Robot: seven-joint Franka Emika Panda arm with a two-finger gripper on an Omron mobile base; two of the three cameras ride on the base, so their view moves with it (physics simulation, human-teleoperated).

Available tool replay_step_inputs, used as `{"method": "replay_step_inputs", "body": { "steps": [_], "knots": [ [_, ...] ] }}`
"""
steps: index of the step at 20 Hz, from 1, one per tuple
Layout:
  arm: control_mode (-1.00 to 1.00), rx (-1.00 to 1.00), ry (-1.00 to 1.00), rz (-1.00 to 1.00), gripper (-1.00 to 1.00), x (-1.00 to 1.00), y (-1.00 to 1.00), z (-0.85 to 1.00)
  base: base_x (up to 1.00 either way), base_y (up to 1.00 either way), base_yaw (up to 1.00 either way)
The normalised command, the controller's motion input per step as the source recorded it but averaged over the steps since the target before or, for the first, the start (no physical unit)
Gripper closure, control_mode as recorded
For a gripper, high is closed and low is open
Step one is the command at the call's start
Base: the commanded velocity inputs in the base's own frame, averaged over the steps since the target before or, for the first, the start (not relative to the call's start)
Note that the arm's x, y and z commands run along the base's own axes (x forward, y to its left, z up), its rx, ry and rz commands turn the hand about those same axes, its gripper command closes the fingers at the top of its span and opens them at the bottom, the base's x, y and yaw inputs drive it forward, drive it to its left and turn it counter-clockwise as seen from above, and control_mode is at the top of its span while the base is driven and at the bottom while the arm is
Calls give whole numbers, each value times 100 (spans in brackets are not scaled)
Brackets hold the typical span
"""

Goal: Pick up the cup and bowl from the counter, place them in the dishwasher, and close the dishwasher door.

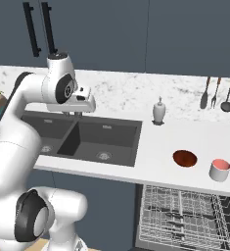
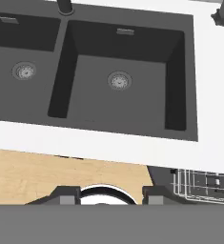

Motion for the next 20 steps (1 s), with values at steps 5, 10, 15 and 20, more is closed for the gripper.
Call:
{"method": "replay_step_inputs", "body": {
  "steps": [5, 10, 15, 20],
  "knots": [
    [-100, 1, 0, -8, -100, -6, -32, 0, 0, 0, 0],
    [-100, 7, 0, -17, -100, -22, -67, 0, 0, 0, 0],
    [-100, 5, 0, -18, -100, -15, -68, 0, 0, 0, 0],
    [-100, 4, 0, -7, -100, -10, -49, -9, 0, 0, 0]
  ]
}}
